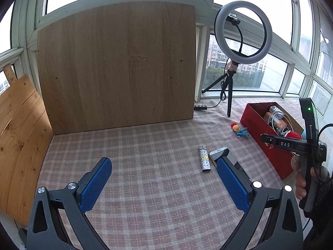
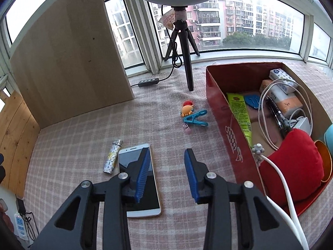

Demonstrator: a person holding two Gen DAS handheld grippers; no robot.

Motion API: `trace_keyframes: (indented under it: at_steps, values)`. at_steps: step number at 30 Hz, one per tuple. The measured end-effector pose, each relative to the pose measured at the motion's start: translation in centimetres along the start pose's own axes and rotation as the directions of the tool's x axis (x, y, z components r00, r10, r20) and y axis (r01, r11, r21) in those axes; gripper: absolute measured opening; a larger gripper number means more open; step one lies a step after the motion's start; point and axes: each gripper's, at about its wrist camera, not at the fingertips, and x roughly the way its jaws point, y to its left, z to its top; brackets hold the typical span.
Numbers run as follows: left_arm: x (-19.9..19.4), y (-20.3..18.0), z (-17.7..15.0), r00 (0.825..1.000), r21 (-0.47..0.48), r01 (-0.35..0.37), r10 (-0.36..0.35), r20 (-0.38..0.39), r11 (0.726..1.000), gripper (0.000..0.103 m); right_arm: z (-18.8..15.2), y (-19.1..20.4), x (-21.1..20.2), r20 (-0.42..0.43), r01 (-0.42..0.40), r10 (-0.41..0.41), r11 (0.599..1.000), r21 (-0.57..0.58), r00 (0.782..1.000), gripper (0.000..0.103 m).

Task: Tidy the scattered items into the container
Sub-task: 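Move the right gripper toward the white printed lighter beside the phone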

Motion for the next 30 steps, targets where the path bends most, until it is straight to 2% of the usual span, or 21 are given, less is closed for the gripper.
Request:
trace_keyframes:
  at_steps: [5,13,19,22,24,27,30]
  values:
    - [2.0,0.3,-0.4,0.999,-0.01,0.012,-0.013,-0.042,1.0,0.101,-0.4,0.7,1.4,-0.025,-0.02,0.019,0.999,-0.031,1.0,0.034]
    - [3.8,1.1,-1.1,0.996,-0.022,0.009,-0.01,-0.087,1.0,0.101,-1.4,6.0,3.7,-0.082,-0.102,0.091,0.984,-0.147,0.992,0.034]
    - [4.0,2.3,-2.0,0.995,-0.037,-0.002,-0.001,-0.098,0.999,0.101,-1.0,7.7,5.5,-0.122,-0.167,0.15,0.975,-0.144,0.981,0.034]
    - [4.2,2.9,-2.3,0.995,-0.052,-0.007,0.001,-0.103,0.999,0.101,-0.6,9.1,8.0,-0.183,-0.171,0.138,0.968,-0.184,0.973,0.031]
    - [4.2,3.2,-2.5,0.995,-0.06,-0.007,0.001,-0.103,0.998,0.101,-0.5,10.1,9.8,-0.233,-0.19,0.138,0.958,-0.216,0.963,0.023]
    - [4.1,3.7,-2.7,0.995,-0.071,-0.008,0.001,-0.103,0.997,0.101,-0.2,11.0,12.1,-0.293,-0.196,0.121,0.95,-0.241,0.948,0.018]
    - [3.9,4.3,-2.8,0.995,-0.088,-0.016,0.008,-0.096,0.996,0.101,0.2,11.5,13.5,-0.33,-0.182,0.09,0.948,-0.262,0.94,0.018]
